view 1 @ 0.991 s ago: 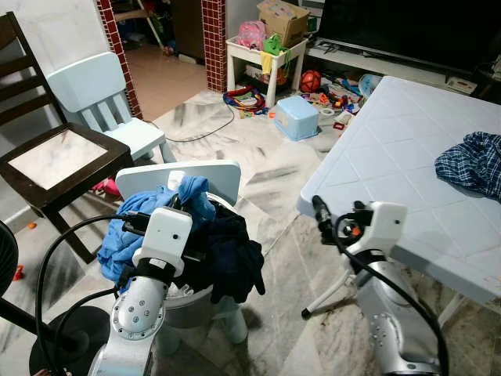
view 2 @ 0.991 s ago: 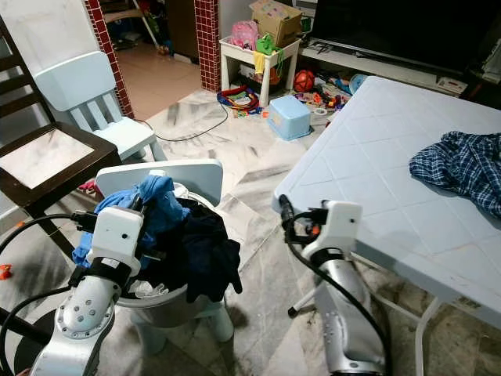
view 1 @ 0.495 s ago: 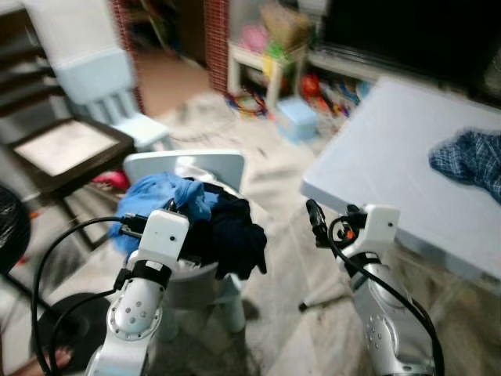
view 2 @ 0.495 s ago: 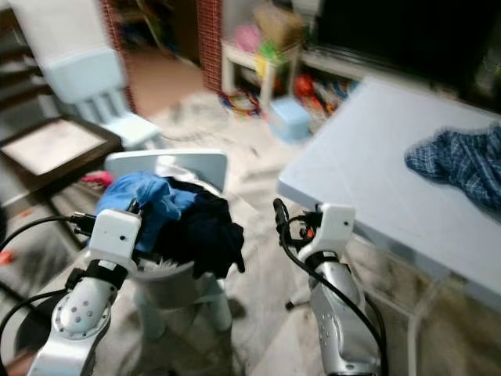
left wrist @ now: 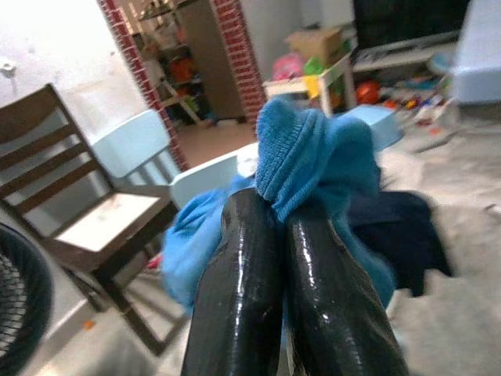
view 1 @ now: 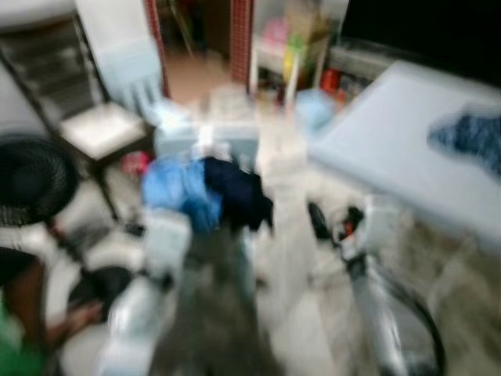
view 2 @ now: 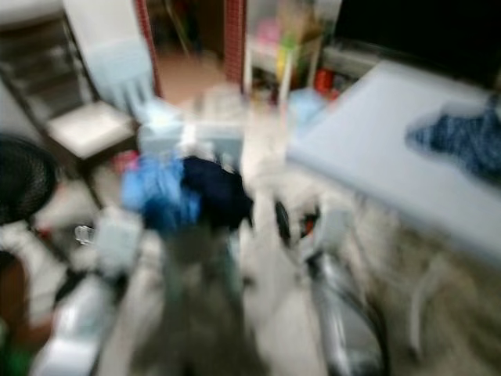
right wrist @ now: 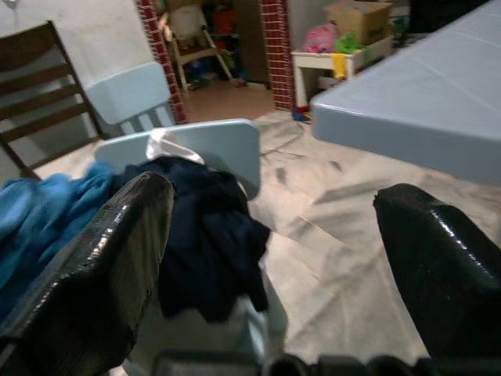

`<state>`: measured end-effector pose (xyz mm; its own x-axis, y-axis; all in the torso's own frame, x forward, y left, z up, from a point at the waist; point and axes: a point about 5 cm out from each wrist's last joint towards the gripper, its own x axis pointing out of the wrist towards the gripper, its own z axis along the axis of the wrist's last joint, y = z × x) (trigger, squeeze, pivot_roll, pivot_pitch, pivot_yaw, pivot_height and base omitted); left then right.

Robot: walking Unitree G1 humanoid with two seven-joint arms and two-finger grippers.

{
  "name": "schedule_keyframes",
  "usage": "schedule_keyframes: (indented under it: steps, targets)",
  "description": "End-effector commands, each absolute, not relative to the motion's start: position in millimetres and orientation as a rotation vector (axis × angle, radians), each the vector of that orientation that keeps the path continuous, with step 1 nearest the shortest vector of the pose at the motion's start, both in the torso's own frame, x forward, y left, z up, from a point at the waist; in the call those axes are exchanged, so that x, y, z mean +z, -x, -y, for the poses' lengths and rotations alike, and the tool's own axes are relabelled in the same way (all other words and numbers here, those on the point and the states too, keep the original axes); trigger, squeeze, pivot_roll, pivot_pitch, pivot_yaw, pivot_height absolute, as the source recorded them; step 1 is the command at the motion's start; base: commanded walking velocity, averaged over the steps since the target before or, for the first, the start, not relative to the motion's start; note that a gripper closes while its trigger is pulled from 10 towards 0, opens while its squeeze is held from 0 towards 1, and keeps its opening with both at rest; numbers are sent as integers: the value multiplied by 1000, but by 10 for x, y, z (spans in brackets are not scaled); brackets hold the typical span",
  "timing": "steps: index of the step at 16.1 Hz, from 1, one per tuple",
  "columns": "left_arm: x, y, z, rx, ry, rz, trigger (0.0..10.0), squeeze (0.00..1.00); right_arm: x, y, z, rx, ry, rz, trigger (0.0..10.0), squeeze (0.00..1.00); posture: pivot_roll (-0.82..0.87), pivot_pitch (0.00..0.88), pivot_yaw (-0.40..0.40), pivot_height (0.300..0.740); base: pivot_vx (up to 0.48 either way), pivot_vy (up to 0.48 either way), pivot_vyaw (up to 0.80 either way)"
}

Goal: Hang hanger

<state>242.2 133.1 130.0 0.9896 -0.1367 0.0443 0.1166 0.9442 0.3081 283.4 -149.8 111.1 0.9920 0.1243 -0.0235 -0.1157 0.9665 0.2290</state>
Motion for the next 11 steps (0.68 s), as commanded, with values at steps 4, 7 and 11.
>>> schedule_keyframes:
  steps: [4, 7, 11]
  targets:
    - [1375, -2461, -1294, -157, -313, 98, 10000, 0, 1147, -2848, 1509, 114, -227, -22, 10000, 0, 81, 57, -47, 740, -198, 0, 0]
    - [1394, -2440, -1220, -212, -301, 118, 10000, 0, 1145, -2844, 1504, 112, -225, -24, 10000, 0, 80, 60, -44, 740, 0, 0, 0]
    - [1472, -2503, -1180, -211, -273, 146, 10000, 0, 1144, -2847, 1498, 109, -226, -31, 10000, 0, 75, 71, -48, 740, 0, 0, 0]
